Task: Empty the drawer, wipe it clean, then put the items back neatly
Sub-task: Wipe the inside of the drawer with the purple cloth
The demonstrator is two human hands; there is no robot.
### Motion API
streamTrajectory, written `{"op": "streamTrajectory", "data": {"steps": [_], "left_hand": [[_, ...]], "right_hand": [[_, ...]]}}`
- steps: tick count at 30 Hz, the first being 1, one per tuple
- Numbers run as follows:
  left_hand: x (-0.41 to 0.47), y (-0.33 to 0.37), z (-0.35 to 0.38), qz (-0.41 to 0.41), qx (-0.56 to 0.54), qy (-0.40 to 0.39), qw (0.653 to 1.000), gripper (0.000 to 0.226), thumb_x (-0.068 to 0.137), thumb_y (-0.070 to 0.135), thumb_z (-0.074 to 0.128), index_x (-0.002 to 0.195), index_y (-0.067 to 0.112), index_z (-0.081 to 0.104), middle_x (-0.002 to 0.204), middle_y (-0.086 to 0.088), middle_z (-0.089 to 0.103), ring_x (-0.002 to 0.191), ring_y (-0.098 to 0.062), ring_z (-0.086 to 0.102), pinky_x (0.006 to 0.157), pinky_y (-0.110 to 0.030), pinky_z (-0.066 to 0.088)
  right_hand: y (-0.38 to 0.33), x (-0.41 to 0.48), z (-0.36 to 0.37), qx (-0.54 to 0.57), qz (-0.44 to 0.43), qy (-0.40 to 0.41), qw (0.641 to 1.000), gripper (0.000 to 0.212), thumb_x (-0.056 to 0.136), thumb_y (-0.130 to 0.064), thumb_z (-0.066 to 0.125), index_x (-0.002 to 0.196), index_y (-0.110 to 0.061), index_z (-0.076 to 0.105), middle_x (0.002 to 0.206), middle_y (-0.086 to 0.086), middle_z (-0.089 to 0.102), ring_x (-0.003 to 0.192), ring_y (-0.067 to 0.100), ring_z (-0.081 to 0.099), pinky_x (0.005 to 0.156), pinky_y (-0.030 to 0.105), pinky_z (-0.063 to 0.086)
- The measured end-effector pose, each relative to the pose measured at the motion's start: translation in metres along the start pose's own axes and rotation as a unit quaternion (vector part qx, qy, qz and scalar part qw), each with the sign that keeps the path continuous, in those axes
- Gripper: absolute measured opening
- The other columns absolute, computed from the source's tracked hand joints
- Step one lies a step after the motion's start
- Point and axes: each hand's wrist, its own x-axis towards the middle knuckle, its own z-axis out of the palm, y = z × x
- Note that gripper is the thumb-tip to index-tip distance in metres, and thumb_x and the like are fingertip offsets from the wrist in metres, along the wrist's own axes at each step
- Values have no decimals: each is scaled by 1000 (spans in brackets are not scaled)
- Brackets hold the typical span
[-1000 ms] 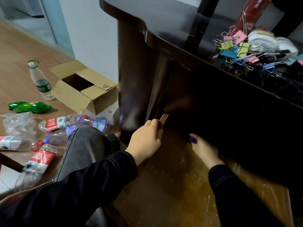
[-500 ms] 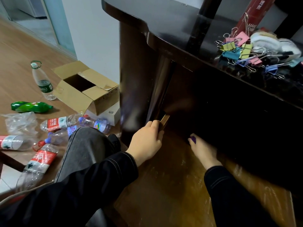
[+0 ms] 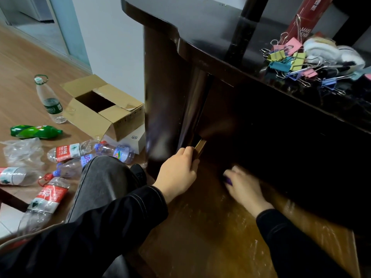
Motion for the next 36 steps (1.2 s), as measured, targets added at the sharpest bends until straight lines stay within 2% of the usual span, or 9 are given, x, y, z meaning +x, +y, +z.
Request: {"op": "streamTrajectory", "data": {"steps": [4, 9, 15, 21, 24, 28, 30, 33, 36], "left_hand": [[0, 0, -1, 0, -3, 1, 1000, 29, 102, 36, 45, 123, 16, 48, 114, -4, 58, 97, -29, 61, 81, -44, 51], [-1, 1, -4, -2, -5, -8, 1000, 27, 103, 36, 45, 122, 17, 48, 111, -2, 57, 96, -27, 60, 82, -44, 50], [0, 0, -2, -1, -10, -10, 1000, 29, 102, 35, 46, 124, 16, 49, 114, -4, 58, 101, -29, 60, 84, -44, 49], [-1, 1, -3, -4, -11, -5, 1000, 30, 102, 36, 46, 125, 17, 49, 114, -3, 58, 102, -28, 60, 83, -41, 49], [-1, 2, -3, -4, -9, -6, 1000, 30, 102, 36, 46, 124, 16, 50, 115, -4, 58, 105, -29, 59, 84, -41, 47], [0, 3, -4, -5, -13, -7, 1000, 31, 102, 35, 46, 126, 16, 50, 117, -5, 58, 106, -30, 58, 86, -42, 47], [0, 3, -5, -4, -13, -8, 1000, 31, 102, 35, 46, 126, 16, 50, 116, -4, 58, 105, -29, 59, 85, -43, 48], [-1, 3, -5, -5, -11, -5, 1000, 29, 103, 35, 46, 124, 16, 50, 115, -3, 58, 103, -28, 59, 84, -42, 48], [-1, 2, -3, -3, -13, -5, 1000, 28, 102, 35, 46, 124, 17, 50, 114, -3, 58, 103, -28, 59, 83, -42, 48]], "right_hand": [[1, -22, 2, -53, -62, -29, 996, 35, 90, -27, 73, 124, -24, 66, 115, -5, 58, 76, 13, 68, 55, 17, 41], [1, 8, -17, 31, 93, 4, 995, 27, 101, -29, 58, 127, -23, 60, 117, -1, 67, 98, 17, 68, 74, 29, 56], [-34, -37, 8, -3, -84, -60, 995, 43, 93, -13, 66, 133, -28, 62, 132, 2, 53, 87, 19, 68, 62, 19, 52], [-19, -3, -18, 11, 125, 26, 992, 33, 102, -29, 57, 135, -25, 58, 132, 1, 60, 107, 22, 66, 81, 32, 54], [-54, -28, -2, -7, 26, -28, 999, 36, 97, -7, 59, 131, -20, 61, 149, 11, 44, 108, 31, 65, 89, 40, 57], [-46, -49, 4, -12, -92, -38, 995, 39, 98, -17, 59, 136, -27, 61, 145, 8, 49, 110, 27, 66, 85, 33, 56], [-27, -33, -4, -16, -28, 0, 999, 34, 101, -23, 57, 135, -28, 61, 136, -2, 53, 99, 19, 67, 74, 25, 51], [-13, -12, -18, 12, 122, 43, 992, 36, 103, -35, 55, 137, -27, 59, 132, -2, 63, 108, 19, 66, 79, 29, 51], [-38, -27, -8, -18, 85, 12, 996, 34, 98, -18, 60, 132, -21, 60, 141, 7, 51, 101, 26, 66, 81, 35, 54]]}}
